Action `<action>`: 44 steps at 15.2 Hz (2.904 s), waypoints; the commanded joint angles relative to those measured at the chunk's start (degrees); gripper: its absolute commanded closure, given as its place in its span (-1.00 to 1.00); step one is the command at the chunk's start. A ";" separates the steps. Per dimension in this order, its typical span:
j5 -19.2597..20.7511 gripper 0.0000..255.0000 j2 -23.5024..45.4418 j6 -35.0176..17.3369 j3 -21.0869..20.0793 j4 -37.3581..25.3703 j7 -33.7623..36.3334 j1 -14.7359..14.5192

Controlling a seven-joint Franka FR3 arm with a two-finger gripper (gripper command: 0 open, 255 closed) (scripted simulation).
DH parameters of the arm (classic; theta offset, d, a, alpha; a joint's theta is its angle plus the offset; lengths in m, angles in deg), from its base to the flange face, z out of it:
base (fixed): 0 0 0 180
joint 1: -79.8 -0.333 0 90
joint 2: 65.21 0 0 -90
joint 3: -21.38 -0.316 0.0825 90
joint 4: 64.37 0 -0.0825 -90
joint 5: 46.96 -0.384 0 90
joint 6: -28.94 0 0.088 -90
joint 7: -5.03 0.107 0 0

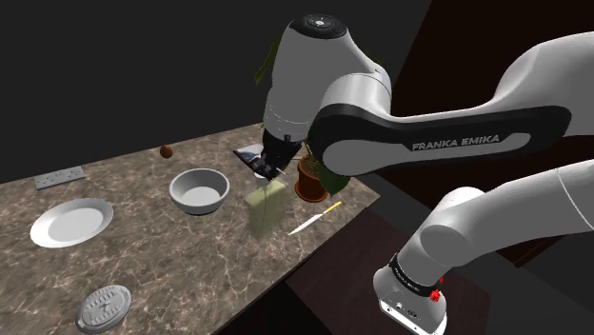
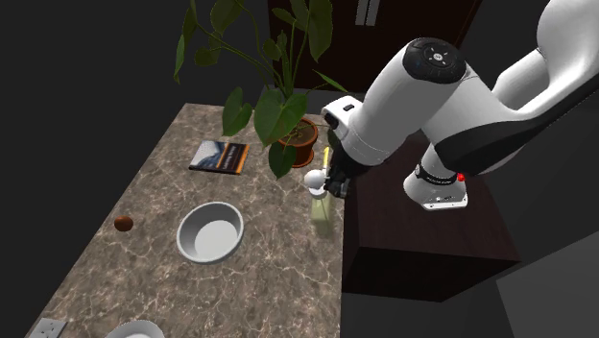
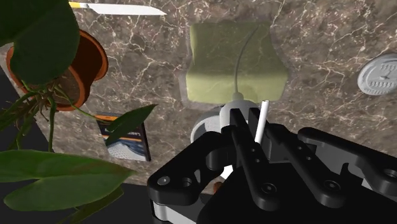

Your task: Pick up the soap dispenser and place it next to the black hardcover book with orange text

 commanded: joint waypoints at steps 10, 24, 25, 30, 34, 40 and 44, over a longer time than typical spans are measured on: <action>0.25 1.00 -1.16 8.48 2.36 -7.48 -2.05 0.10; 3.23 1.00 0.70 9.16 10.45 -10.46 -11.61 3.49; 3.65 1.00 1.20 8.62 11.39 -10.48 -12.78 3.99; 5.67 1.00 4.53 6.04 15.68 -11.61 -18.45 6.78; 7.20 1.00 8.14 4.23 18.79 -13.71 -22.68 9.00; 9.12 1.00 14.86 2.23 22.86 -18.90 -28.66 12.17; 10.05 1.00 20.11 1.52 25.23 -23.74 -32.42 14.08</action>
